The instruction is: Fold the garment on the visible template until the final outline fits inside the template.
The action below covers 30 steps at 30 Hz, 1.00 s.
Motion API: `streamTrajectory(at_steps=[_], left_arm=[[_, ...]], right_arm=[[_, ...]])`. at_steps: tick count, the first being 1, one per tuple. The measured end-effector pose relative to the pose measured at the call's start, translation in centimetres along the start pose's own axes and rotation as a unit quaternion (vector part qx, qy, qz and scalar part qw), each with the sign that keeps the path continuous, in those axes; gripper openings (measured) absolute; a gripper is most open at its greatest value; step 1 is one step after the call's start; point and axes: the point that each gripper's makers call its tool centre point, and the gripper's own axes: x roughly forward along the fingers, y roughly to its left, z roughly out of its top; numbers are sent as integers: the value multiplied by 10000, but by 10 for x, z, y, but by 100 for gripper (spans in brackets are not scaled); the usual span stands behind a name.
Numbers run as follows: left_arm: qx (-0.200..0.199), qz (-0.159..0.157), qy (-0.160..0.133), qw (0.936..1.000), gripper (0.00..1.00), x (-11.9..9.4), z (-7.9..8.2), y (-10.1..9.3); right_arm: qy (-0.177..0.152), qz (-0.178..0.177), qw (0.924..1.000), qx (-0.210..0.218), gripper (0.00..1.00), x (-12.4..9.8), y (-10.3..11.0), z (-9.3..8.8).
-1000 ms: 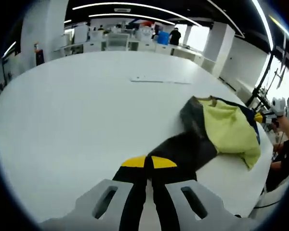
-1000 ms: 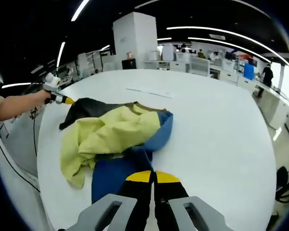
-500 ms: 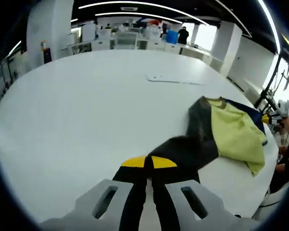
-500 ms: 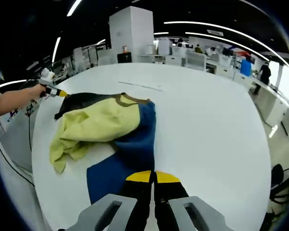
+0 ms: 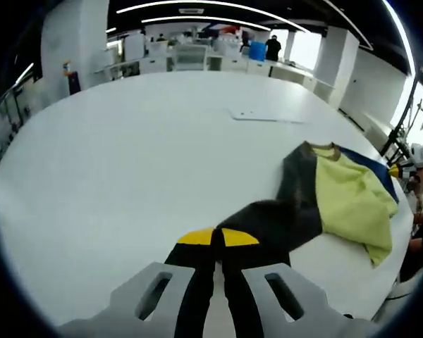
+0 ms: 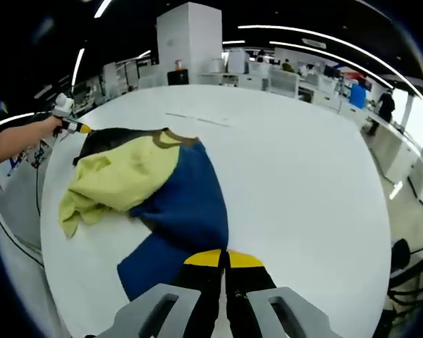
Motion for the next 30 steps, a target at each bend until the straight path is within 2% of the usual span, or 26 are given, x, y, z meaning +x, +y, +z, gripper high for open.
streamTrajectory(at_steps=[12, 17, 30], left_arm=[[48, -8, 224, 9997, 0, 6, -5, 11], [113, -16, 371, 9992, 0, 8, -14, 14], [27, -22, 481, 9988, 0, 7, -19, 19]], right_arm=[[199, -138, 9997, -64, 0, 3, -18, -2], [224, -237, 9995, -57, 0, 4, -30, 2], [440, -377, 9980, -248, 0, 10, -52, 12]])
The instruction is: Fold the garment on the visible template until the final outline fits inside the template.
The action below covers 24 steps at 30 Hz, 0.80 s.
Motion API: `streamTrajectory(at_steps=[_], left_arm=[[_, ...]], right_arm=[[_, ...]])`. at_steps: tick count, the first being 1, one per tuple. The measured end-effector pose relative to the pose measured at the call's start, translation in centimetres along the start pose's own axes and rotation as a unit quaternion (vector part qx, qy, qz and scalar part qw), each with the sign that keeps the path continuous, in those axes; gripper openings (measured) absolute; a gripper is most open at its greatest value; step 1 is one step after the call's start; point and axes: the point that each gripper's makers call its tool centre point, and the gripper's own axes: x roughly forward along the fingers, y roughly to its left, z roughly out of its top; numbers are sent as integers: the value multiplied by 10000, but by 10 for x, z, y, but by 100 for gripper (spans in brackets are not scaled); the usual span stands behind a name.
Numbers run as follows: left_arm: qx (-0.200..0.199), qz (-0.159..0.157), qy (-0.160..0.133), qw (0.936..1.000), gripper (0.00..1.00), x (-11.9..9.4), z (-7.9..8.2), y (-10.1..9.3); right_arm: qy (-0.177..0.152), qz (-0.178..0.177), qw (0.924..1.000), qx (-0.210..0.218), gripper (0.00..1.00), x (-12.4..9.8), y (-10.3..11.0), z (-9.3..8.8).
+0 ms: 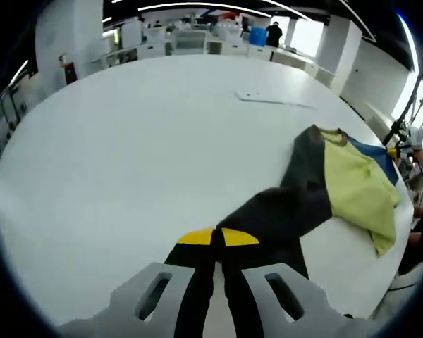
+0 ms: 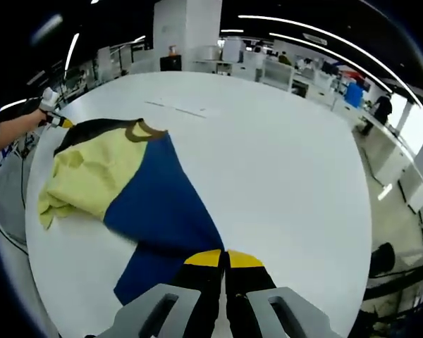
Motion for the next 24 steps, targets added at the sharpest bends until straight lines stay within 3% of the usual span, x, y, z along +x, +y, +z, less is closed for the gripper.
streamTrajectory(at_steps=[11, 14, 19, 24], left_arm=[[41, 3, 30, 10000, 0, 2, 2, -3], [171, -78, -97, 9998, 0, 2, 8, -6], [175, -56, -230, 9996, 15, -1, 13, -6], [136, -125, -362, 9992, 28, -4, 15, -8]], right_arm=[[72, -137, 9998, -81, 0, 0, -10, 0], [-81, -274, 9995, -164, 0, -2, -11, 6], [-213, -388, 9988, -203, 0, -4, -13, 11], [-334, -401, 9985, -156, 18, -6, -12, 15]])
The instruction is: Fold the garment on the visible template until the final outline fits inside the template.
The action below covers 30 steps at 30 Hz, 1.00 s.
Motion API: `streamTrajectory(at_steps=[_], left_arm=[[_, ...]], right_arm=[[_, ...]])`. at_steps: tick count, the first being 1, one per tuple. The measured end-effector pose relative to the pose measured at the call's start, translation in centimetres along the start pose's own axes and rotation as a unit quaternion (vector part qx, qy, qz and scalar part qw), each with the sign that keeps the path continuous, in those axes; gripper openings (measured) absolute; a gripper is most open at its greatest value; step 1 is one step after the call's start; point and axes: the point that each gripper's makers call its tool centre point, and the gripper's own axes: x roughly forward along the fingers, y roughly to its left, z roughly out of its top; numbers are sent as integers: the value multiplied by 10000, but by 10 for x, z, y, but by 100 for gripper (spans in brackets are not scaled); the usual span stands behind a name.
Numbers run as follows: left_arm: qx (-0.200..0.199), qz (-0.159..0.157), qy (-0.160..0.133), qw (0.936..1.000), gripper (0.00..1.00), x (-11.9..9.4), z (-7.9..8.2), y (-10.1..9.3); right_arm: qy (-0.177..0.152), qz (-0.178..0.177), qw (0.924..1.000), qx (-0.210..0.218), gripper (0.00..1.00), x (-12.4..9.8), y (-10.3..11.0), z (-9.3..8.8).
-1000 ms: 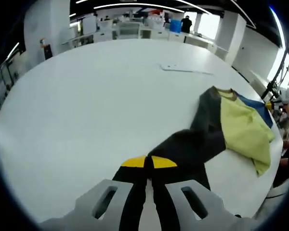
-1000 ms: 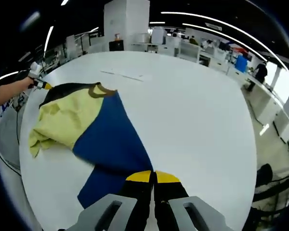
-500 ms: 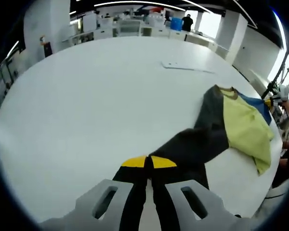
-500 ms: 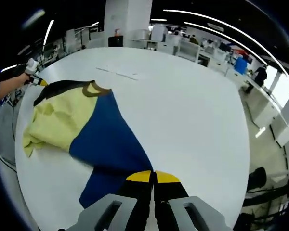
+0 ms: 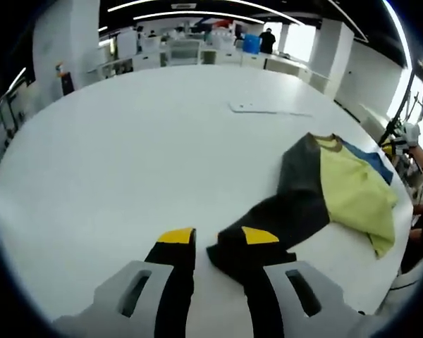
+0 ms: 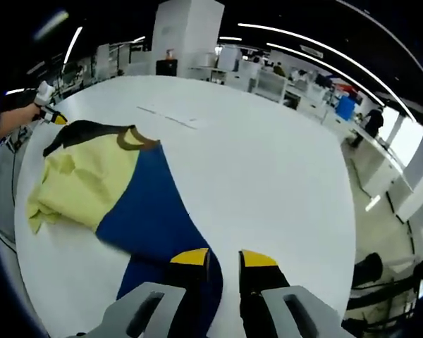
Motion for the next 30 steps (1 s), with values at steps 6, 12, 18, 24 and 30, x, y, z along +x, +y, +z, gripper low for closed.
streamTrajectory(at_steps=[6, 12, 18, 24, 30], left_arm=[[47, -107, -226, 9997, 50, -3, 5, -7], [281, -339, -599, 9972, 64, -5, 13, -23], [338, -453, -710, 9959, 70, -10, 7, -32], [210, -612, -845, 9943, 71, -19, 7, -48], [232, -748, -928, 9926, 71, -25, 8, -63]], right_arm=[[-347, 106, 9993, 121, 29, -5, 10, 11], [-544, 187, 9981, 237, 40, -7, 24, 9], [-707, 265, 9964, 376, 44, -13, 38, 6], [-843, 285, 9949, 484, 45, -21, 43, 5], [-927, 352, 9938, 498, 44, -27, 50, 2]])
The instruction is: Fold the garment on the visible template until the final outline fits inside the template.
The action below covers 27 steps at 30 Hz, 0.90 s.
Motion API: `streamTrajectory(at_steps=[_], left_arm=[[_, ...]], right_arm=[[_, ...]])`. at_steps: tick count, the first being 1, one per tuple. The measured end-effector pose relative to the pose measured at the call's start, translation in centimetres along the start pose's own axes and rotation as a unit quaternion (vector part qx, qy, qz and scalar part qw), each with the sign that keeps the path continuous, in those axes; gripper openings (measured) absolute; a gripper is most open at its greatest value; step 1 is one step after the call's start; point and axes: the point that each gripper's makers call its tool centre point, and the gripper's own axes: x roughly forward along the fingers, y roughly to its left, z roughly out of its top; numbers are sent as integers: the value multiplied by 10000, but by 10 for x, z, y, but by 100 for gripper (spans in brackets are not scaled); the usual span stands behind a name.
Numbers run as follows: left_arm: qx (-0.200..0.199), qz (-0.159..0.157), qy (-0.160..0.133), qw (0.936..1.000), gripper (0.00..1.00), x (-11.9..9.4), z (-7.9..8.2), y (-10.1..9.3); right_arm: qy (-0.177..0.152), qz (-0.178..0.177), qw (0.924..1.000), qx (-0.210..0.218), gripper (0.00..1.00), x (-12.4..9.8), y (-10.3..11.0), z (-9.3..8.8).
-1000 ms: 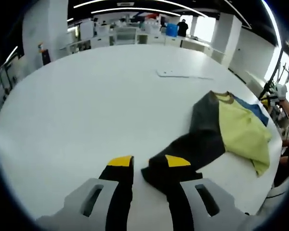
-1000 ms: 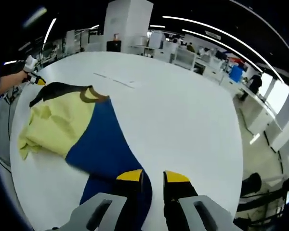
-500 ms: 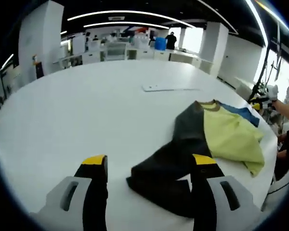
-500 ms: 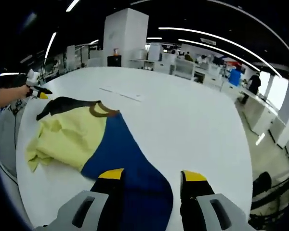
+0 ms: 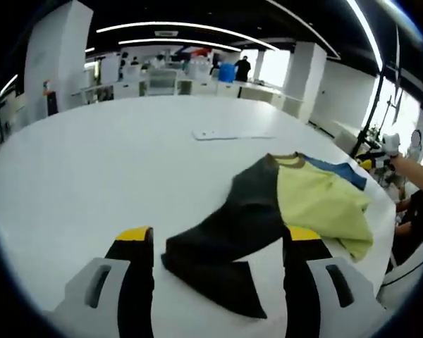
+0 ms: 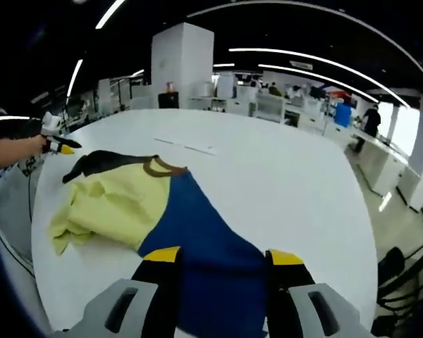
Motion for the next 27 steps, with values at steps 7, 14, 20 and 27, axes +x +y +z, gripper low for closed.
streamTrajectory(at_steps=[7, 14, 20, 27], left_arm=[[-92, -216, -179, 9996, 69, 0, 4, -22], [-164, -470, -198, 9986, 67, 1, -1, -47], [-194, -709, -304, 9968, 65, 0, -1, -70], [-182, -915, -327, 9951, 64, -2, -7, -92]], right_arm=[[-192, 57, 9998, 59, 42, -7, 10, 3], [-360, 245, 9990, 54, 38, -12, 30, 7], [-435, 373, 9983, 90, 37, -13, 45, 3], [-450, 605, 9971, 82, 34, -13, 69, -3]])
